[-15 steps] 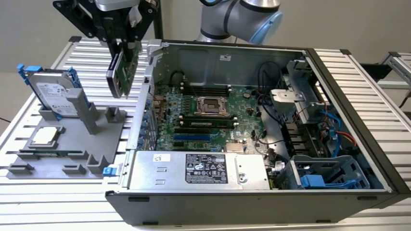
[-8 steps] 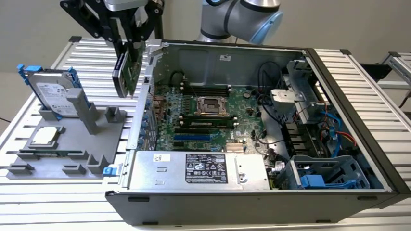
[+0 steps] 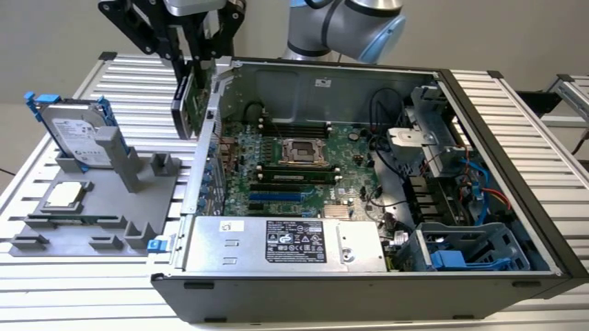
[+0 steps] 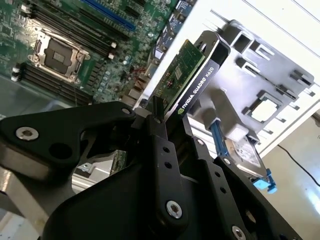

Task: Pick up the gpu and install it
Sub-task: 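Pick up the gpu and move the gpu toward the slot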

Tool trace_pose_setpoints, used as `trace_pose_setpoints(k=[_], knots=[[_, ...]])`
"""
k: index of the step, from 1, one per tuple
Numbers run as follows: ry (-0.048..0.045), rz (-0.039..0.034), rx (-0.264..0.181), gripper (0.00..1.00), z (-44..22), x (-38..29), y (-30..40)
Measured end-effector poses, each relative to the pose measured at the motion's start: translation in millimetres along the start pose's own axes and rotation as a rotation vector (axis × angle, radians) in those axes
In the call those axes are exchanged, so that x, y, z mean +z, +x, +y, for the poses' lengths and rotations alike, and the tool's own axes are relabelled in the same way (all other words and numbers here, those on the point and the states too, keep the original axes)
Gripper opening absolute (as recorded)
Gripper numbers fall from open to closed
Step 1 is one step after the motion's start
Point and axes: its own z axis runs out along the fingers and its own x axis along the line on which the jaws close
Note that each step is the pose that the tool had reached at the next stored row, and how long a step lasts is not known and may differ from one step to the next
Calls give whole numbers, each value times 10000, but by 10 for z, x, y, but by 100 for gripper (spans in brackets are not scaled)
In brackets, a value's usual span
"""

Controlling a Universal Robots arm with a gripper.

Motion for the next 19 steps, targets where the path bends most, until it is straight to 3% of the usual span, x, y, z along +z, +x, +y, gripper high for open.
trace_pose_setpoints(k=[19], knots=[[0,0,0,0,45,7,-278]])
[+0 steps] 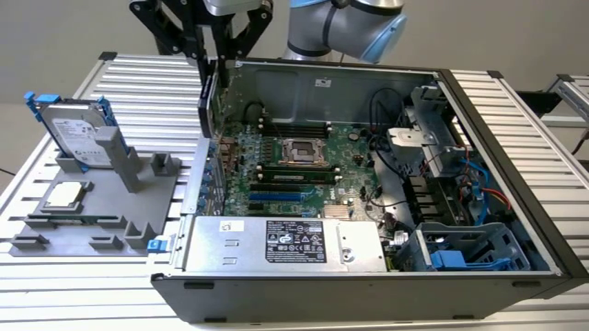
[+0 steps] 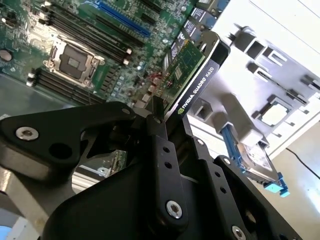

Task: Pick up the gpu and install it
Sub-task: 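Pick up the gpu and move the gpu toward the slot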

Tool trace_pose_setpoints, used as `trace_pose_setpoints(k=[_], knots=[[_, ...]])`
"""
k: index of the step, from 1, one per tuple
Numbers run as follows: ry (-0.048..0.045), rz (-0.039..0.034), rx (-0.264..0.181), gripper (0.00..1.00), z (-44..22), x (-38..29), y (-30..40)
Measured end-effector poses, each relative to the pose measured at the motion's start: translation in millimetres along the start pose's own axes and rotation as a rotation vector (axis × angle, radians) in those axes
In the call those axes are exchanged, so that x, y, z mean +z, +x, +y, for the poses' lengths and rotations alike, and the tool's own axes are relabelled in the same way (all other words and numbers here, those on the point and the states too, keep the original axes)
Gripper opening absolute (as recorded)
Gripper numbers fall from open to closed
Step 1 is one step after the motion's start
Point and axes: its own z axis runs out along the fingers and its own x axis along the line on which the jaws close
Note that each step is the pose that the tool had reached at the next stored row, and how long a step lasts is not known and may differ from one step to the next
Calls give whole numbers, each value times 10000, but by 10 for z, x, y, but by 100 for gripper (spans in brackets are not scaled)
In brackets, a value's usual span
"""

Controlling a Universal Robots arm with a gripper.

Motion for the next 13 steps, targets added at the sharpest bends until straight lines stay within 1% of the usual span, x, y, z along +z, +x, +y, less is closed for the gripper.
trace_pose_setpoints(k=[13], knots=[[0,0,0,0,35,5,-215]])
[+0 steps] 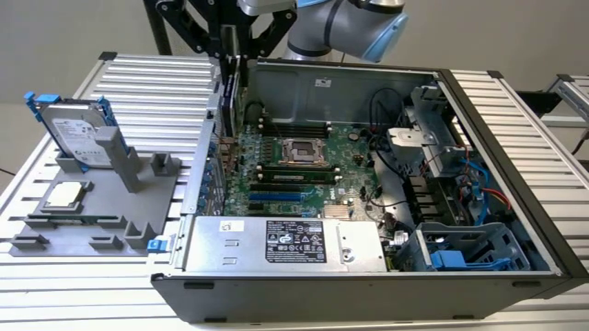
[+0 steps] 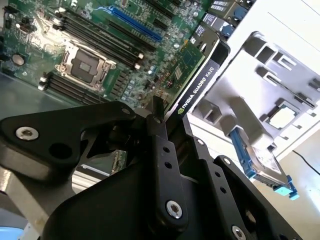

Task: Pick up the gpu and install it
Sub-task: 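Pick up the gpu and move the gpu toward the slot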

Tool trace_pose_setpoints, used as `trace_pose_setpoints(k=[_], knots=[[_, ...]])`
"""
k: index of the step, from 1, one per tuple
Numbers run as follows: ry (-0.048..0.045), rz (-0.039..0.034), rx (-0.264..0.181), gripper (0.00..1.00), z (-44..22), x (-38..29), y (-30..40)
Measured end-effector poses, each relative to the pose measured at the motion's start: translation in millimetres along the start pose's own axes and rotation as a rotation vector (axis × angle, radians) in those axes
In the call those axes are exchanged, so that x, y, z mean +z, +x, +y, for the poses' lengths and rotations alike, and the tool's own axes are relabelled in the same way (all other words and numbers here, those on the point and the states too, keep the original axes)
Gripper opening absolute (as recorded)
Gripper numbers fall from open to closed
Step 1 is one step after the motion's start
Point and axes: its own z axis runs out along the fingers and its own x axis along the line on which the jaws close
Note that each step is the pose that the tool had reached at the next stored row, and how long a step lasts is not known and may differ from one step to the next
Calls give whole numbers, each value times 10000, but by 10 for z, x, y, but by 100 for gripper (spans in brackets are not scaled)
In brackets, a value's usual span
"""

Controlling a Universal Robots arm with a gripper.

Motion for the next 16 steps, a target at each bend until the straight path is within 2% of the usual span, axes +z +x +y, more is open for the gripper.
trace_pose_setpoints(k=[16], knots=[[1,0,0,0,44,7,-282]])
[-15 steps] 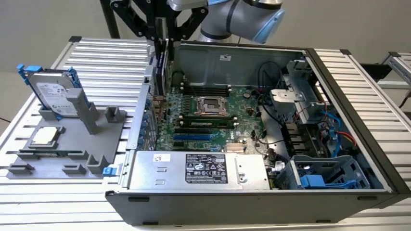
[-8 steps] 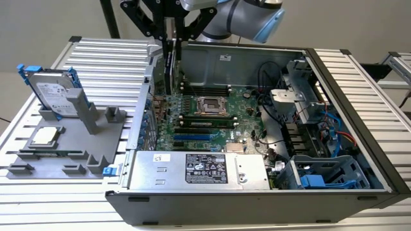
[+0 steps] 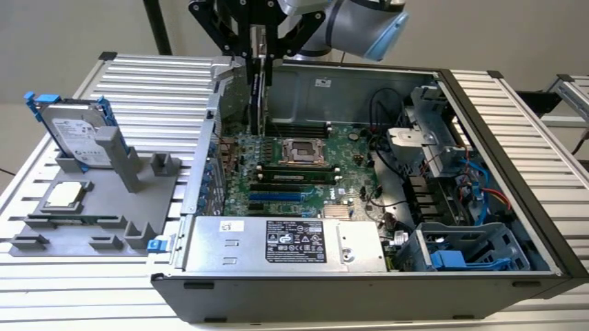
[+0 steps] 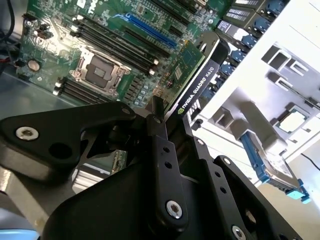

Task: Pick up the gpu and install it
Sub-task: 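Pick up the gpu and move the gpu toward the slot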

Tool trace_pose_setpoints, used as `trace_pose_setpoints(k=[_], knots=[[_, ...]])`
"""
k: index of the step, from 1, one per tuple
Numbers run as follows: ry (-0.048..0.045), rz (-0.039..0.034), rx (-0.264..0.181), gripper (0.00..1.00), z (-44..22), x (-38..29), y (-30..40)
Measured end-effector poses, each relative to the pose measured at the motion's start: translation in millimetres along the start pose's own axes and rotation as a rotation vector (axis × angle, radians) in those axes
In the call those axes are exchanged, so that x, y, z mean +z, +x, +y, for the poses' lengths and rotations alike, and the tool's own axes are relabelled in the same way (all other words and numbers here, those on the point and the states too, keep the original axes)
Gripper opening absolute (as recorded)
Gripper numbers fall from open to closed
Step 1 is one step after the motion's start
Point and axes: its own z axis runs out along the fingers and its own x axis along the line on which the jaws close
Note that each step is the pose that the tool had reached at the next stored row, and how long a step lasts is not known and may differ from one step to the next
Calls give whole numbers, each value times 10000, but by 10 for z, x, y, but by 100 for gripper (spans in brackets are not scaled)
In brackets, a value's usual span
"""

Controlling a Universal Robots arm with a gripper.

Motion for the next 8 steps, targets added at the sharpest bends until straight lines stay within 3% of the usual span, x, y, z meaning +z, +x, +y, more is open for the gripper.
trace_pose_setpoints(k=[8], knots=[[-1,0,0,0,19,4,-142]])
